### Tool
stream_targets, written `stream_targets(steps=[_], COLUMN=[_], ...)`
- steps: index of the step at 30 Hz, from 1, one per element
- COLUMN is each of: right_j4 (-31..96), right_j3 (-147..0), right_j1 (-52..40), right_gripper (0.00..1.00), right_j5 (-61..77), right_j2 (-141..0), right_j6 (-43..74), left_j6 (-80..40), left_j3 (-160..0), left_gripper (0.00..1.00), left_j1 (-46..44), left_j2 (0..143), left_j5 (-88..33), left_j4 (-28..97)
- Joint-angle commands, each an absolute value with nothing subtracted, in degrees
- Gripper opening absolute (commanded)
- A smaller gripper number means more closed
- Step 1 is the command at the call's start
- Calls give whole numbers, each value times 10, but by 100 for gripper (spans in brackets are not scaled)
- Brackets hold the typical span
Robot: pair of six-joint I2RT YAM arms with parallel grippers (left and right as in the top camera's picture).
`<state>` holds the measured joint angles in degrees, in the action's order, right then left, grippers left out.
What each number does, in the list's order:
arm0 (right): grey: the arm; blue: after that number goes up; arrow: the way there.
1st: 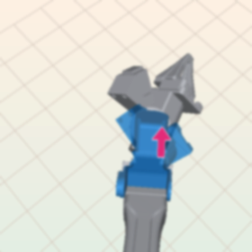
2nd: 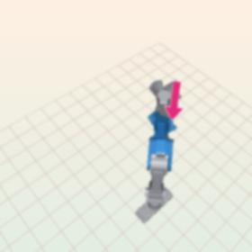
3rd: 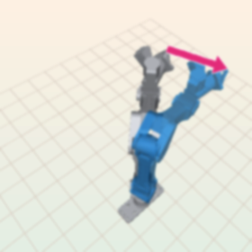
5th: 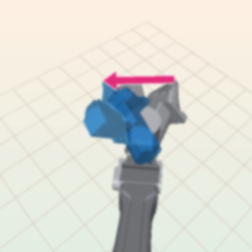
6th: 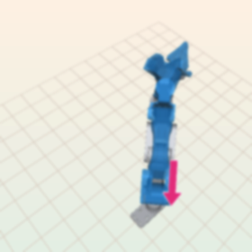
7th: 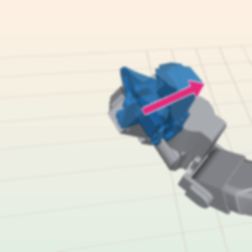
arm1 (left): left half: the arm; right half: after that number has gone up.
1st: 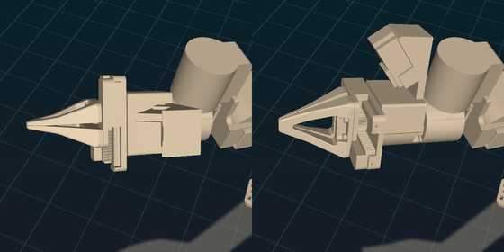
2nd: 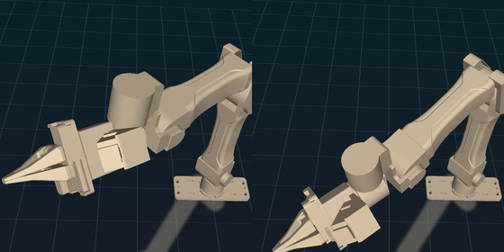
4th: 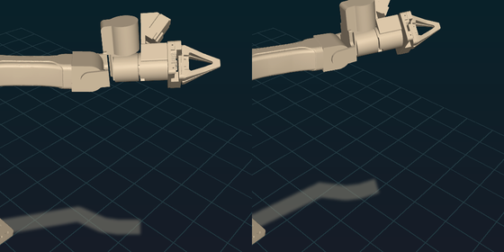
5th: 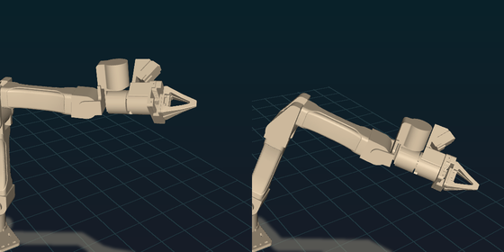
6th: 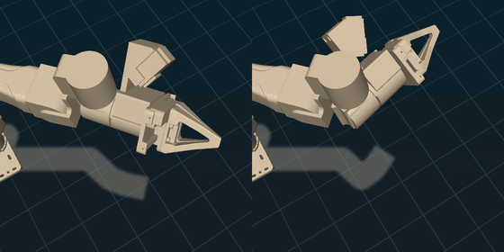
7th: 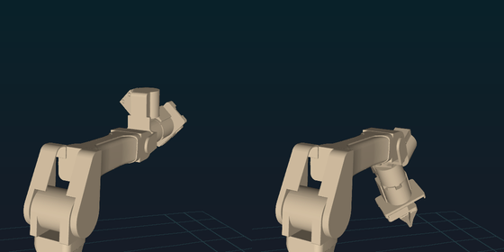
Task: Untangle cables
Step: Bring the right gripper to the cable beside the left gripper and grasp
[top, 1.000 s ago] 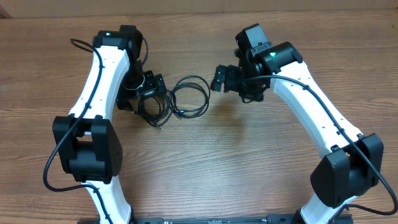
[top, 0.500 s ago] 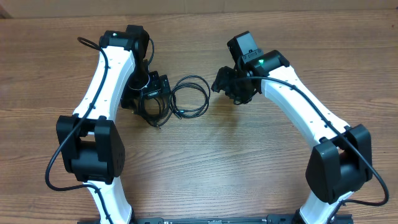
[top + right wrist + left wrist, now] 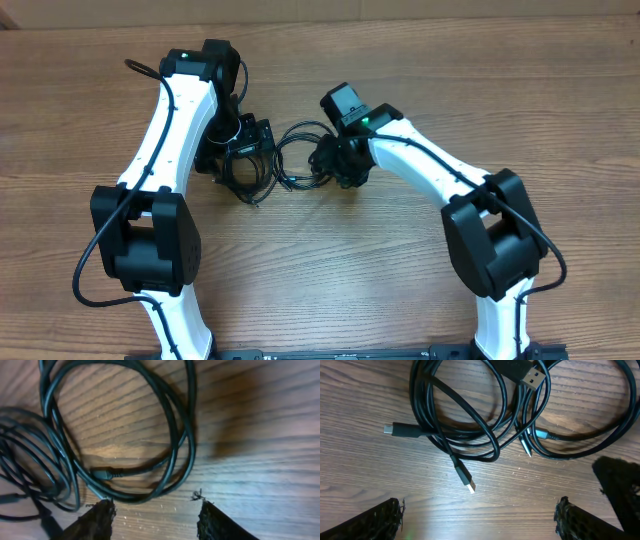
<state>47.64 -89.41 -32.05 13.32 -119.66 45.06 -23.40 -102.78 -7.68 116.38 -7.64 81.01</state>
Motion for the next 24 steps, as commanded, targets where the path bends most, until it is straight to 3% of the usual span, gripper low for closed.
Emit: stream_targets(steps=[1, 6, 24], right_j4=[461, 444, 422], right_j3=[-891, -891, -891], right_j1=[-321, -325, -338], right_gripper=[50, 45, 45], right_j5=[133, 126, 65], right_j2=[-1203, -1204, -1229], right_j6=[465, 465, 483], left_j6=[-227, -227, -227], left_j3=[-1040, -1040, -1039], left_gripper=[100, 100, 100], left_j1=[-79, -79, -79], left_j2=[1146, 1147, 1147], left_j5=[-70, -70, -70], left_j4=[810, 809, 808])
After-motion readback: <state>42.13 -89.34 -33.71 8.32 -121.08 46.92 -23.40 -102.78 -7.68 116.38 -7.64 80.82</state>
